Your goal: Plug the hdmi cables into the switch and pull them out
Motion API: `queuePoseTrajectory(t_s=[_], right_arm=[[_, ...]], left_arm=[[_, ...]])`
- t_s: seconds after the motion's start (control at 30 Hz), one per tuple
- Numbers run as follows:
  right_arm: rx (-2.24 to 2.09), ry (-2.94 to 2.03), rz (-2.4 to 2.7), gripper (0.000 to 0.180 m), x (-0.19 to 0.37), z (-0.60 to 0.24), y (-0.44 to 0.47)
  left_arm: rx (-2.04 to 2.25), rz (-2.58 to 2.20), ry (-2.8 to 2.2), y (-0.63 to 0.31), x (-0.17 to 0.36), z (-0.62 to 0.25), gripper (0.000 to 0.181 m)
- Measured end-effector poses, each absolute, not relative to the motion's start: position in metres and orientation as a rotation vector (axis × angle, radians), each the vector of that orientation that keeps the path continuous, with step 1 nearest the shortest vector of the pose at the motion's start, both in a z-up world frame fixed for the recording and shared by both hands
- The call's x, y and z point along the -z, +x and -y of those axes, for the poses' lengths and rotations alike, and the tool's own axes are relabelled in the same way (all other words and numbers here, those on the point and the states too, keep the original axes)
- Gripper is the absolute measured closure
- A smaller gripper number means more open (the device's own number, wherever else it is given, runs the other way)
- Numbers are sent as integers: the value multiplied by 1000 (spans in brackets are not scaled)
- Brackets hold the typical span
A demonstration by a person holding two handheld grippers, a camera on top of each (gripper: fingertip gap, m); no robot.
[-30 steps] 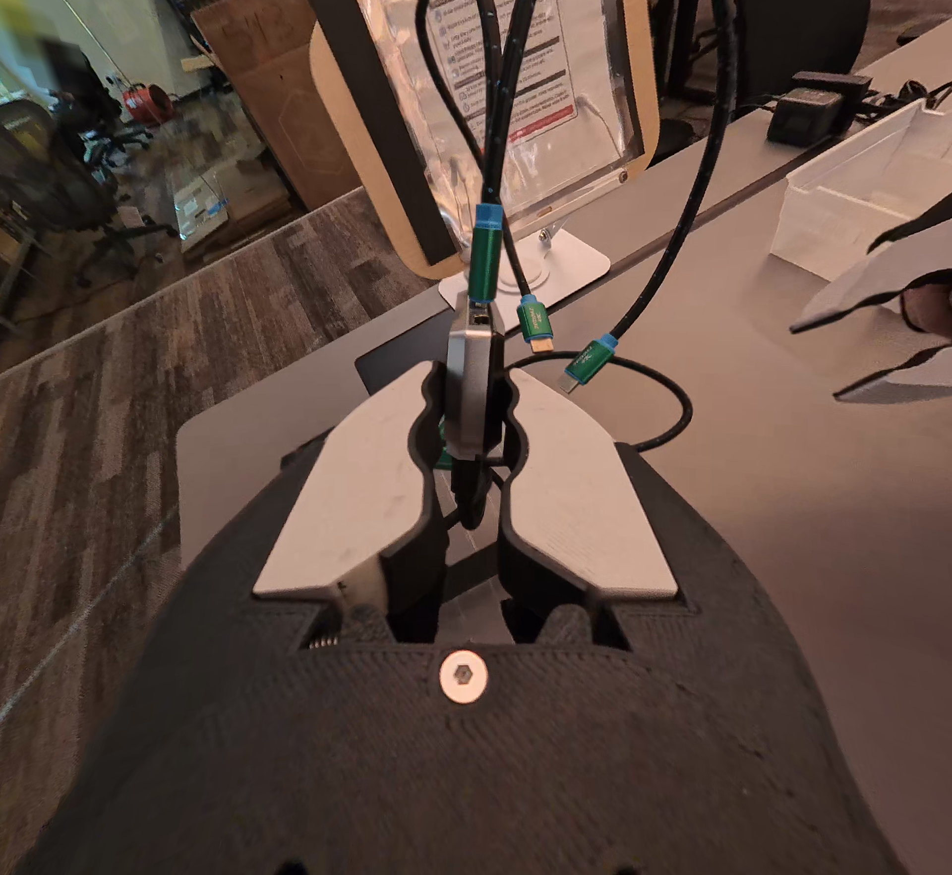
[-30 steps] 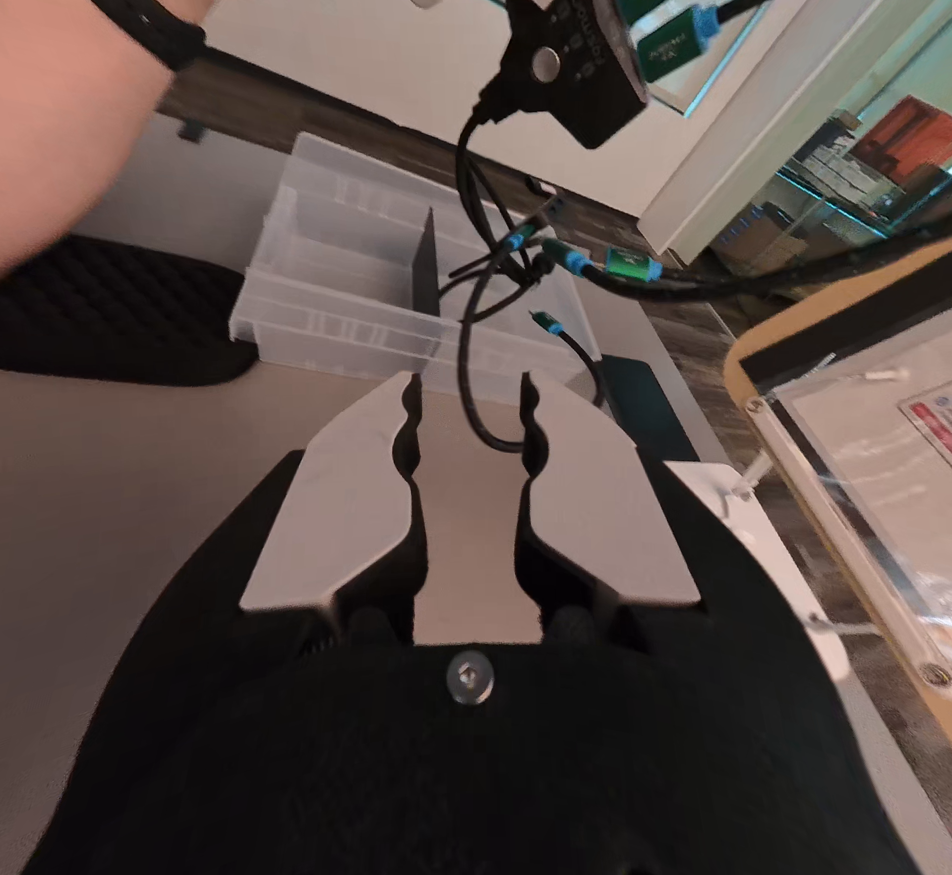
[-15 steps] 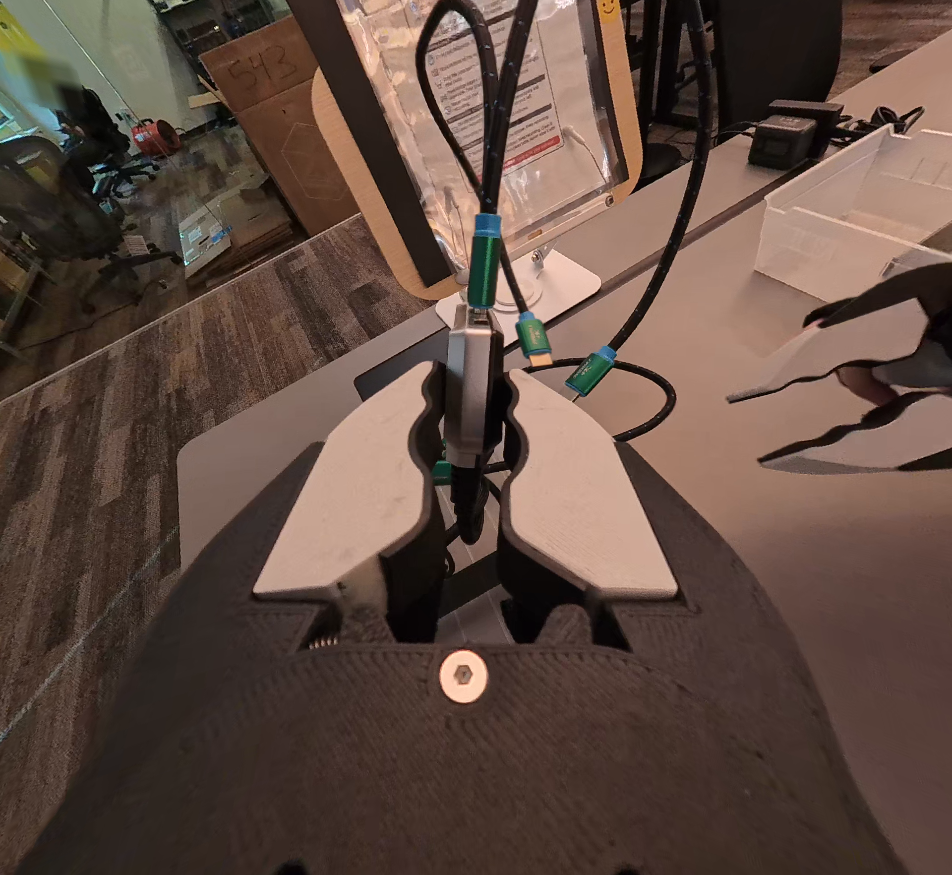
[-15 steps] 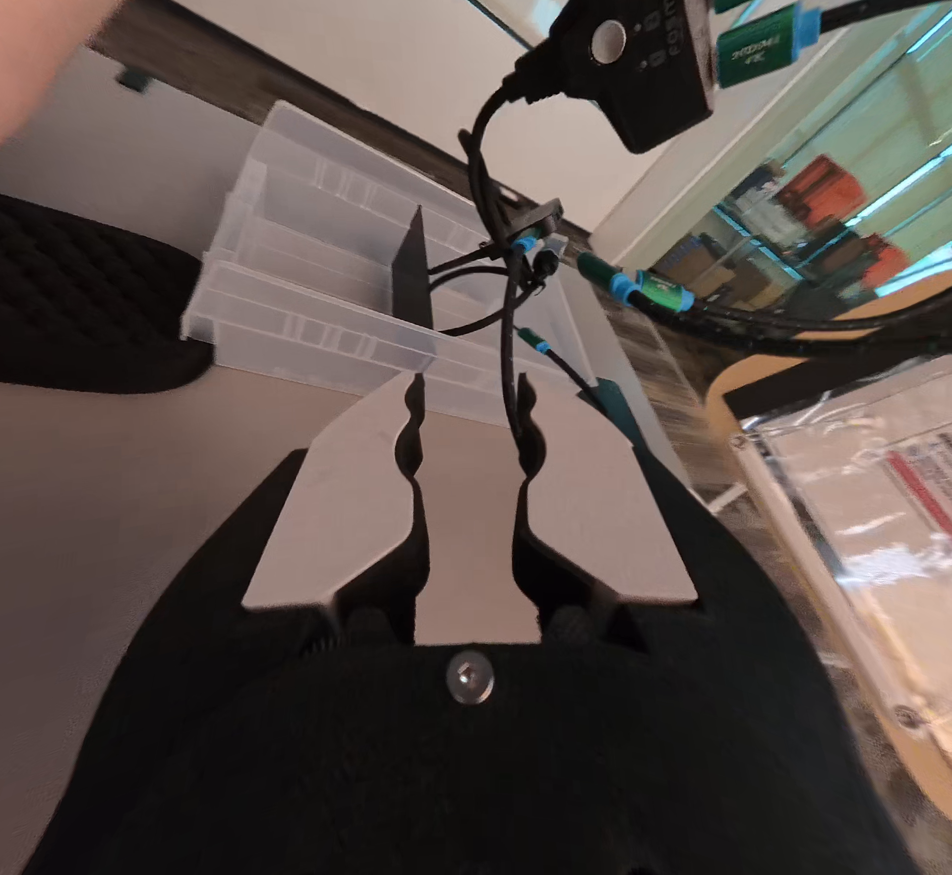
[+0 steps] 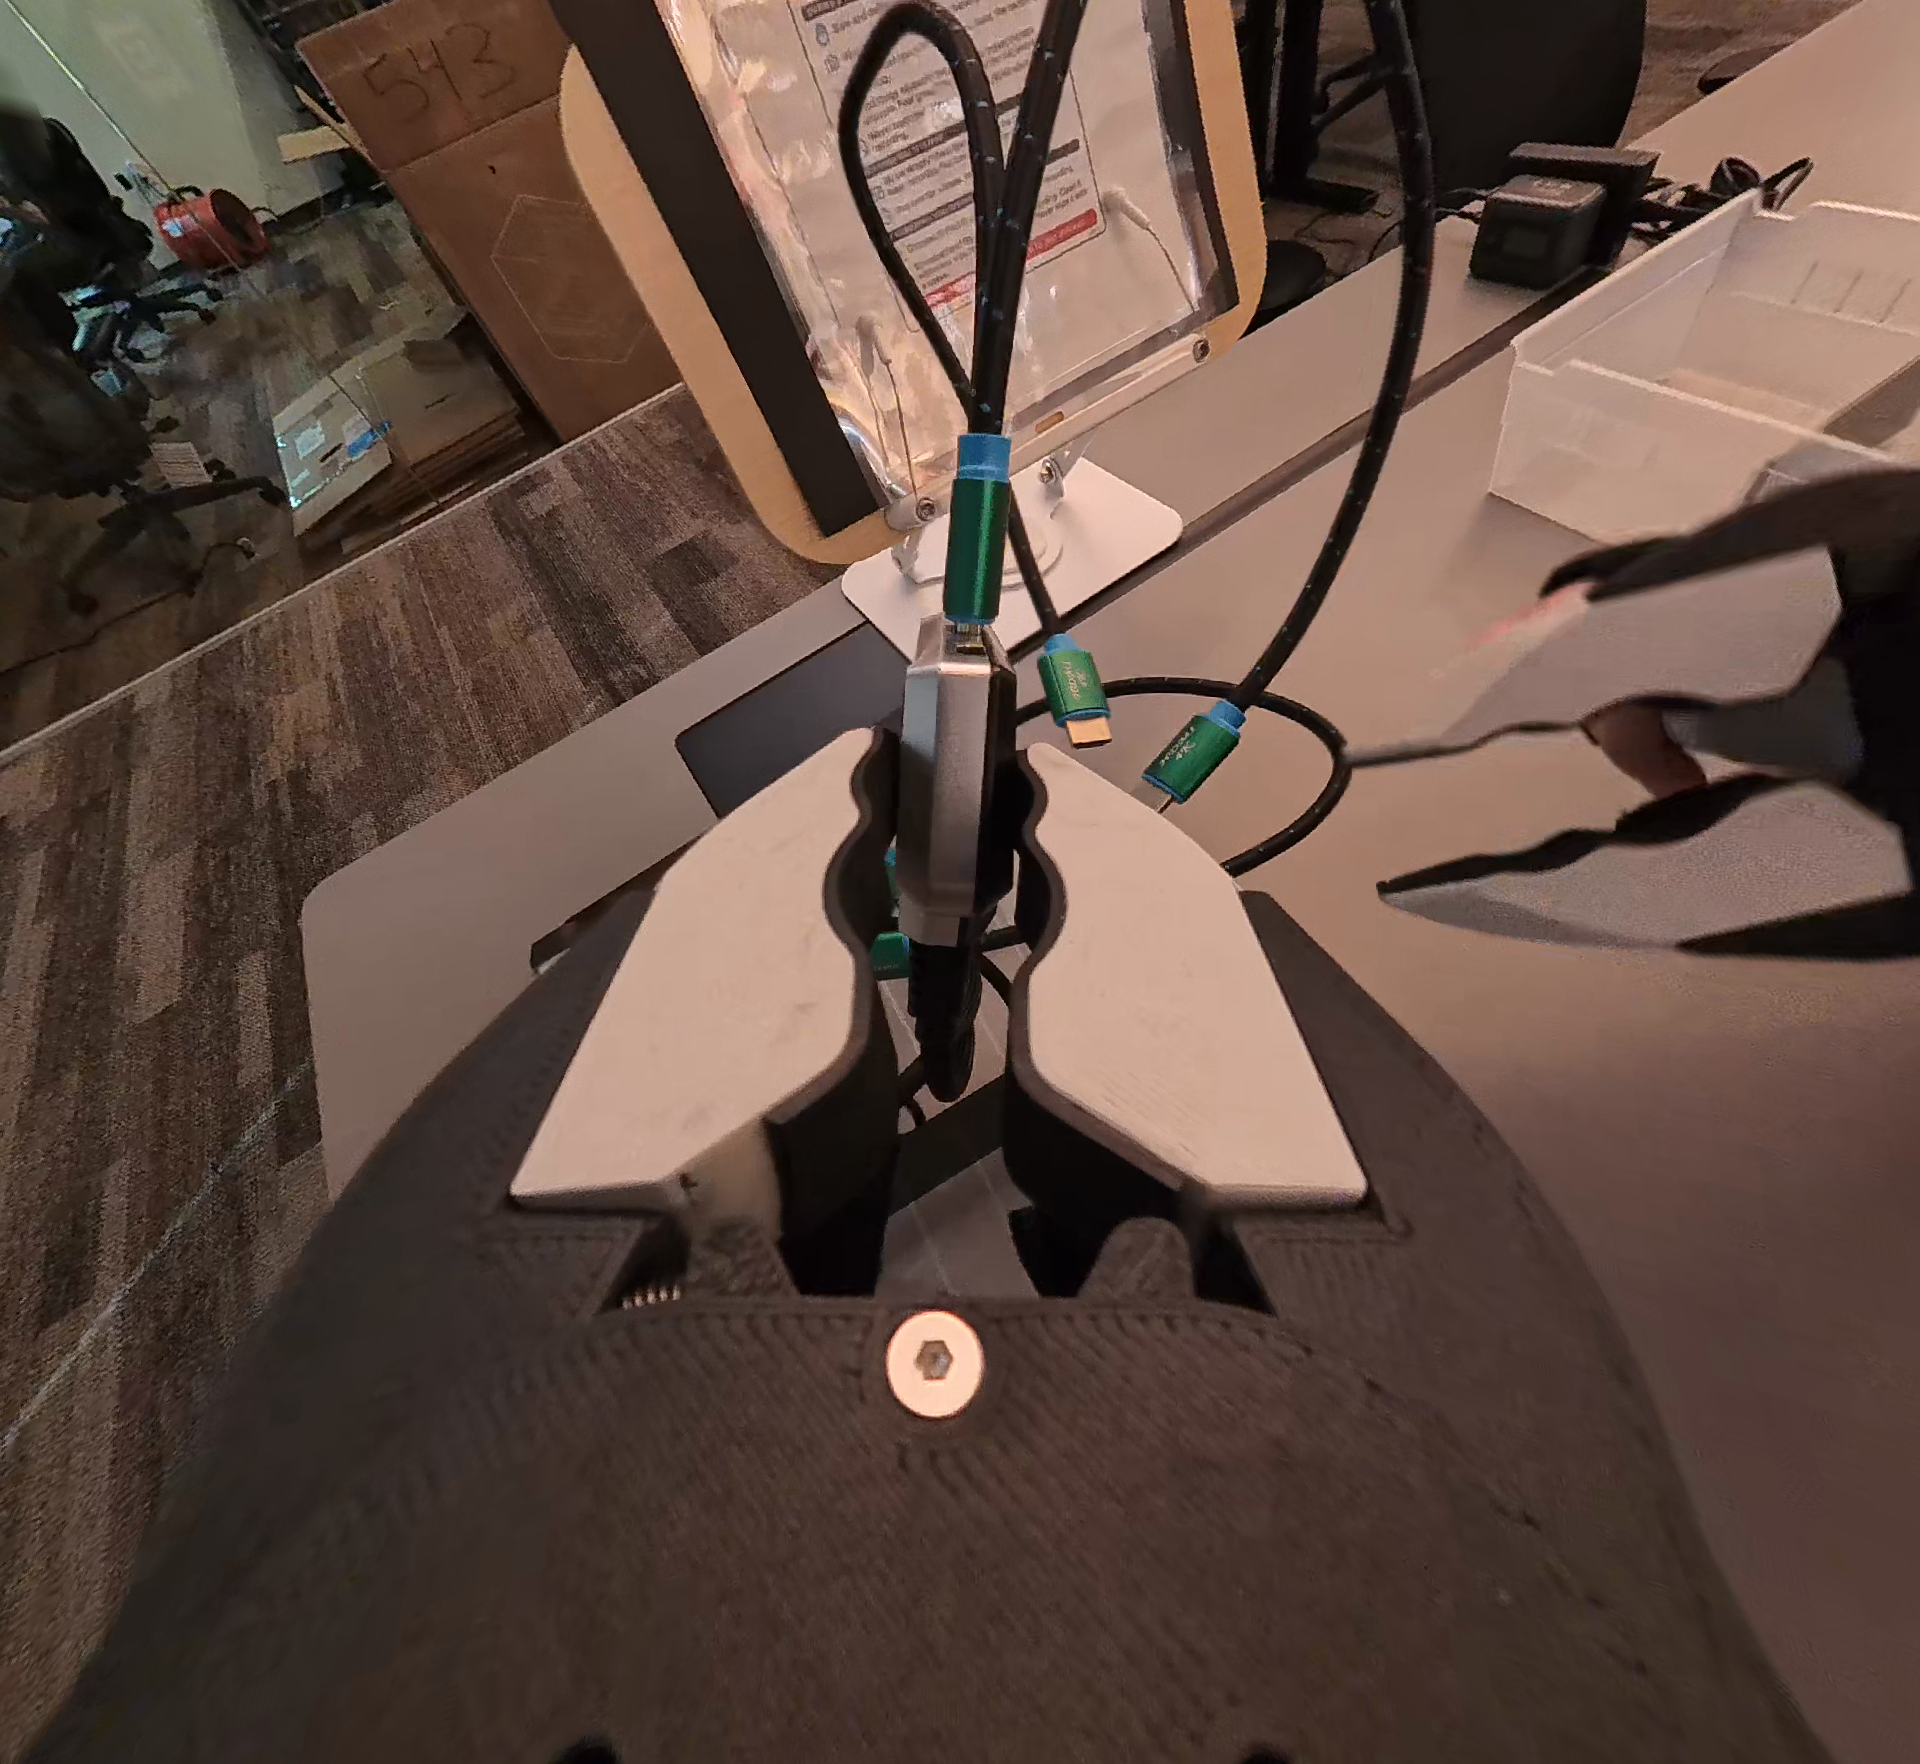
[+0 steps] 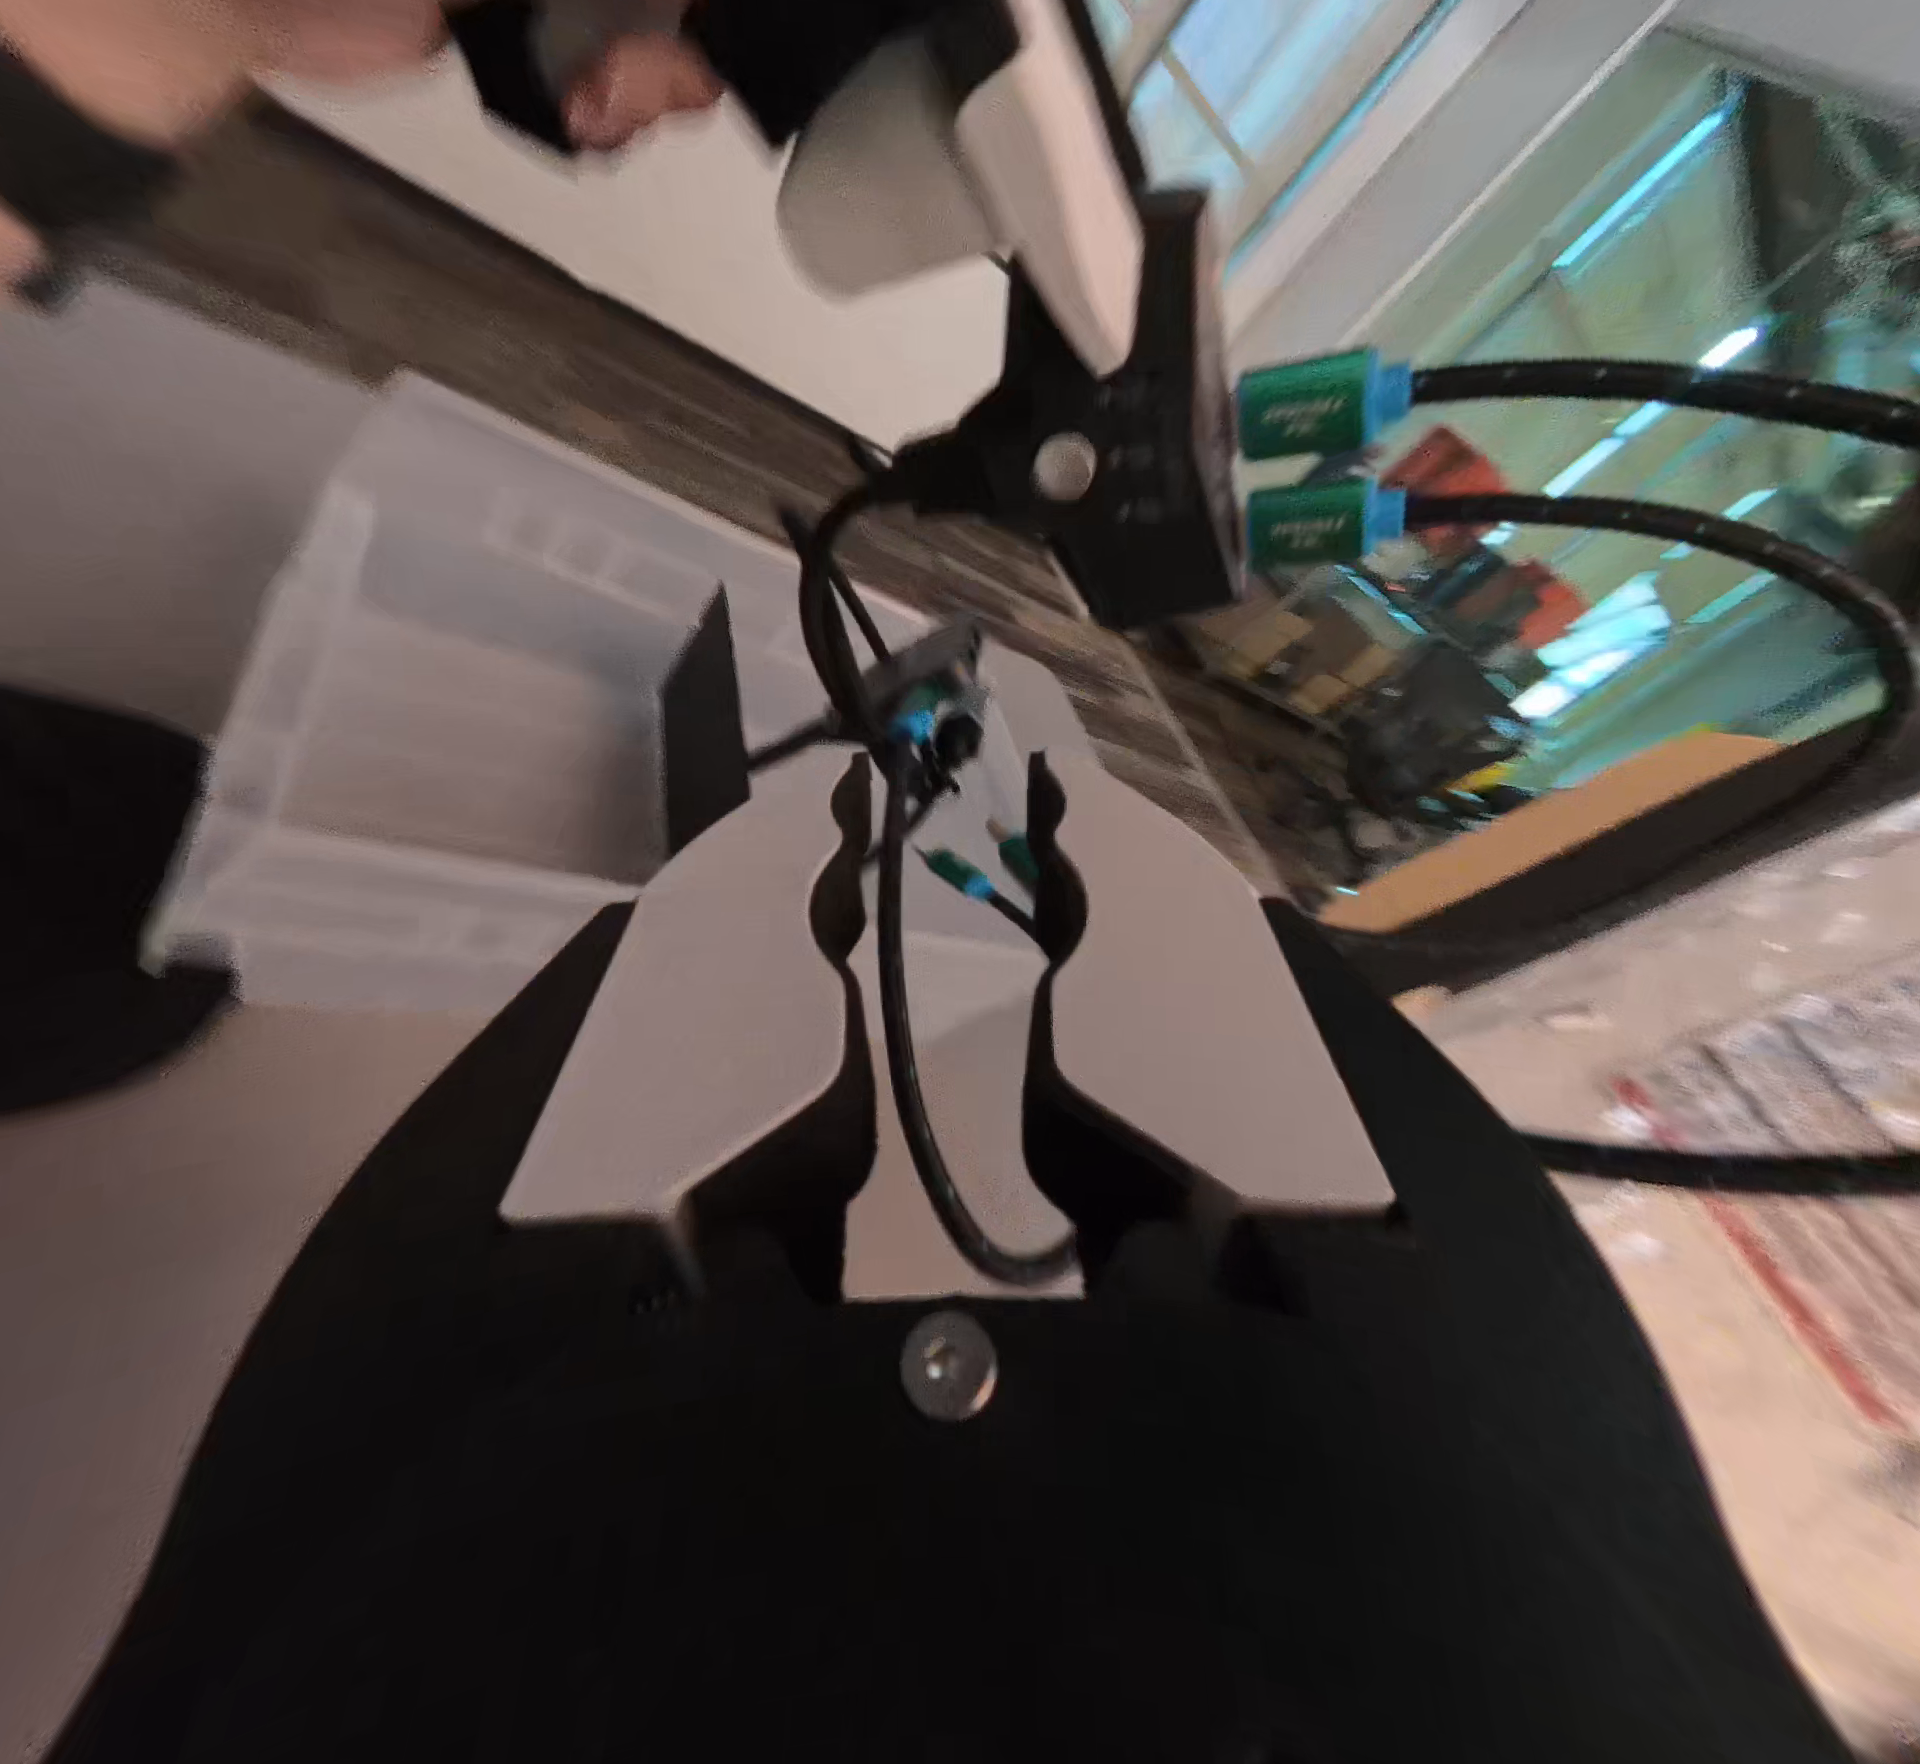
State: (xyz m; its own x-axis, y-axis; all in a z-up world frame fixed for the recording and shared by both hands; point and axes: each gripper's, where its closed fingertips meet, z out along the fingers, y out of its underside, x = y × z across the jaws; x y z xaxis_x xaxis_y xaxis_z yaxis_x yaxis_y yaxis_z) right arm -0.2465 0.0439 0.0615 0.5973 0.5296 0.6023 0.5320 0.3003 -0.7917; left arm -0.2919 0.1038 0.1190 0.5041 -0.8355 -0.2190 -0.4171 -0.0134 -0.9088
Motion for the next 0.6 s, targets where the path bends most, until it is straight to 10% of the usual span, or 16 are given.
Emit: queuePoseTrajectory(t_s=[0.03,0.23,0.6], right_arm=[[-93,-1347,1007,145,-70,-45,-251],[-355,-1605,1005,112,-76,-87,-257],[-567,-1465,1106,104,-73,-116,-289]], left_arm=[[482,-1094,-1631,-292,-118,-104,162],[551,-1139,-1596,-293,-113,-105,161],[712,-1259,-1480,-293,-109,-93,161]])
